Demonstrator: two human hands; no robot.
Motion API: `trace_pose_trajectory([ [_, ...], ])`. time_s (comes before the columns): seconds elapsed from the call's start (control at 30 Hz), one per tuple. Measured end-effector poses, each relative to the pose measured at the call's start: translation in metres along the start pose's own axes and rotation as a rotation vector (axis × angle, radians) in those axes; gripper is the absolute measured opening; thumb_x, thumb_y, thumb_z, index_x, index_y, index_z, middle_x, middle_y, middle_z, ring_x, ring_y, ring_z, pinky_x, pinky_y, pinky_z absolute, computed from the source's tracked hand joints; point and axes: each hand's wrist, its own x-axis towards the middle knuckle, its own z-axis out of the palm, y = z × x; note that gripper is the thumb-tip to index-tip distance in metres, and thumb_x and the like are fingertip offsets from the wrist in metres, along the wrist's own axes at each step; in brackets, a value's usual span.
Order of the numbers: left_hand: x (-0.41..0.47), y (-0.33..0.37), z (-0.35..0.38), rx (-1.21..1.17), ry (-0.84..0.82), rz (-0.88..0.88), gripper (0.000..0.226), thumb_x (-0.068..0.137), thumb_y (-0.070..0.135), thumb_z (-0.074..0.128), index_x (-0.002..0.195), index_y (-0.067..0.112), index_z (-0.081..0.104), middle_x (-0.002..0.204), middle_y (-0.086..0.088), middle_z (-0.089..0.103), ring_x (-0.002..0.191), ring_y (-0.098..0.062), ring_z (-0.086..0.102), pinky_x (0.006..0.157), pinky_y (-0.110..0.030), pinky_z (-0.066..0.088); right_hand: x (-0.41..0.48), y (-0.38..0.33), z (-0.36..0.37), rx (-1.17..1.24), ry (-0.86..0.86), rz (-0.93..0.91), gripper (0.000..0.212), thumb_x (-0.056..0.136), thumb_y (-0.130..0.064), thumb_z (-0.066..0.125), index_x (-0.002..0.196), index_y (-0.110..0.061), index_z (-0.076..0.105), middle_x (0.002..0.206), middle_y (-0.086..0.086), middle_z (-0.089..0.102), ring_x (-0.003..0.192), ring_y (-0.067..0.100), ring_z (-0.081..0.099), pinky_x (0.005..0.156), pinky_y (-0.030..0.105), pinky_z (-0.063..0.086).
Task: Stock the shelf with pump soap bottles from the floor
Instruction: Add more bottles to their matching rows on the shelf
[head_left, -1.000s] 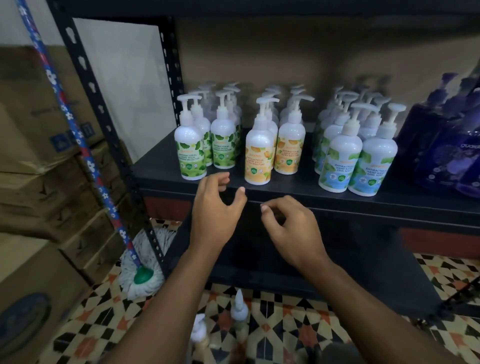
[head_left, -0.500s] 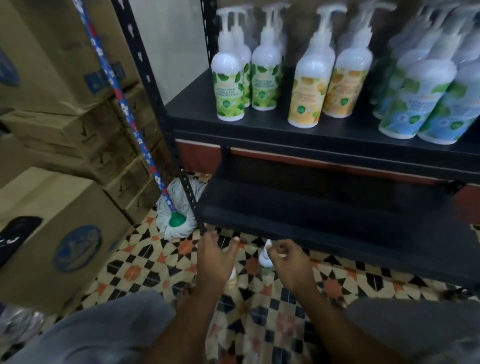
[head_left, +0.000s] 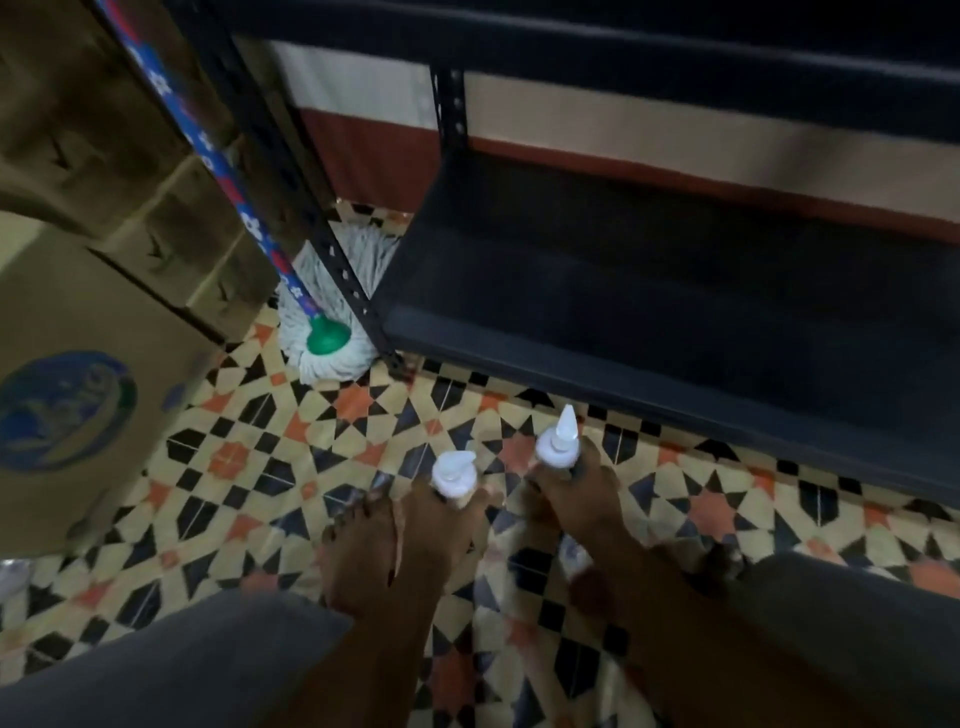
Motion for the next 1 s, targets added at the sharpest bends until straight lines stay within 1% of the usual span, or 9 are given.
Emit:
trace_pose_trajectory([
  [0.2, 0.040, -0.036, 0.024, -0.166, -0.078, -0.189, 0.077, 0.072, 0.076, 0.070, 0.102, 0.006, 0.062, 0.093, -0.013, 0.065, 0.093, -0.040, 0.065, 0.086, -0.050, 0.055, 0.037, 0.013, 0.007, -0.061, -0.017, 0.023, 0.074, 0.066, -0.068, 0.068, 0.129, -0.034, 0.049, 0.114, 0.002, 0.063, 0.101, 0.024, 0.064, 0.090, 0.049, 0.057],
  [0.23, 0.036, -0.029, 0.020, -0.175, -0.088, -0.170, 0.075, 0.072, 0.078, 0.069, 0.100, 0.009, 0.063, 0.091, -0.012, 0.066, 0.092, -0.038, 0.066, 0.085, -0.050, 0.055, 0.039, 0.019, 0.008, -0.067, -0.005, 0.005, 0.074, 0.064, -0.070, 0.066, 0.127, -0.033, 0.051, 0.111, 0.001, 0.064, 0.098, 0.023, 0.065, 0.087, 0.049, 0.059],
  [0.3, 0.026, -0.009, 0.006, -0.131, -0.118, -0.203, 0.048, 0.079, 0.057, 0.077, 0.100, 0.018, 0.059, 0.091, -0.001, 0.065, 0.088, -0.024, 0.064, 0.084, -0.038, 0.053, 0.026, 0.016, 0.000, -0.068, 0.031, -0.030, 0.077, 0.060, -0.070, 0.062, 0.125, -0.030, 0.056, 0.110, -0.001, 0.065, 0.096, 0.020, 0.066, 0.086, 0.046, 0.059],
  [0.37, 0.016, 0.007, -0.005, -0.103, -0.126, -0.197, 0.038, 0.080, 0.040, 0.082, 0.102, 0.024, 0.056, 0.093, 0.005, 0.063, 0.091, -0.021, 0.063, 0.083, -0.031, 0.050, 0.005, 0.008, -0.015, -0.057, 0.063, -0.060, 0.069, 0.062, -0.065, 0.065, 0.119, -0.027, 0.063, 0.106, -0.003, 0.066, 0.095, 0.018, 0.065, 0.086, 0.040, 0.057],
  [0.5, -0.004, 0.036, -0.030, -0.211, -0.101, -0.101, 0.056, 0.061, 0.050, 0.082, 0.109, 0.025, 0.065, 0.100, 0.006, 0.072, 0.096, -0.019, 0.069, 0.087, -0.042, 0.057, -0.042, -0.015, -0.053, 0.017, 0.084, -0.134, 0.026, 0.077, -0.039, 0.078, 0.090, -0.018, 0.068, 0.083, -0.002, 0.071, 0.078, 0.019, 0.067, 0.070, 0.032, 0.054],
  [0.57, -0.013, 0.067, -0.048, -0.263, -0.106, -0.027, 0.058, 0.059, 0.048, 0.078, 0.111, 0.028, 0.063, 0.102, 0.005, 0.071, 0.095, -0.018, 0.068, 0.086, -0.041, 0.056, -0.064, -0.034, -0.076, 0.024, 0.085, -0.192, 0.018, 0.080, -0.028, 0.081, 0.085, -0.019, 0.066, 0.077, -0.003, 0.070, 0.074, 0.019, 0.066, 0.064, 0.028, 0.049],
  [0.7, -0.038, 0.145, -0.104, -0.269, -0.153, 0.158, 0.059, 0.059, 0.047, 0.074, 0.115, 0.031, 0.060, 0.108, 0.003, 0.070, 0.096, -0.013, 0.067, 0.081, -0.035, 0.055, -0.112, -0.090, -0.132, -0.010, 0.018, -0.278, 0.024, 0.081, -0.033, 0.080, 0.095, -0.030, 0.062, 0.091, -0.010, 0.067, 0.085, 0.012, 0.063, 0.071, 0.030, 0.047],
  [0.9, -0.088, 0.250, -0.187, -0.351, -0.125, 0.381, 0.035, 0.083, 0.027, 0.078, 0.115, 0.024, 0.064, 0.108, 0.007, 0.069, 0.093, -0.005, 0.065, 0.069, -0.021, 0.050, -0.187, -0.184, -0.214, 0.068, 0.036, -0.458, 0.034, 0.078, -0.032, 0.080, 0.109, -0.026, 0.067, 0.105, -0.007, 0.070, 0.094, 0.011, 0.067, 0.073, 0.028, 0.052],
  [1.0, -0.120, 0.287, -0.214, -0.503, -0.084, 0.432, 0.034, 0.071, 0.040, 0.080, 0.102, 0.030, 0.069, 0.102, 0.005, 0.074, 0.094, -0.012, 0.070, 0.075, -0.029, 0.055, -0.231, -0.215, -0.242, 0.190, 0.008, -0.561, 0.033, 0.081, -0.024, 0.078, 0.112, -0.029, 0.067, 0.106, -0.008, 0.071, 0.095, 0.010, 0.069, 0.075, 0.026, 0.054],
])
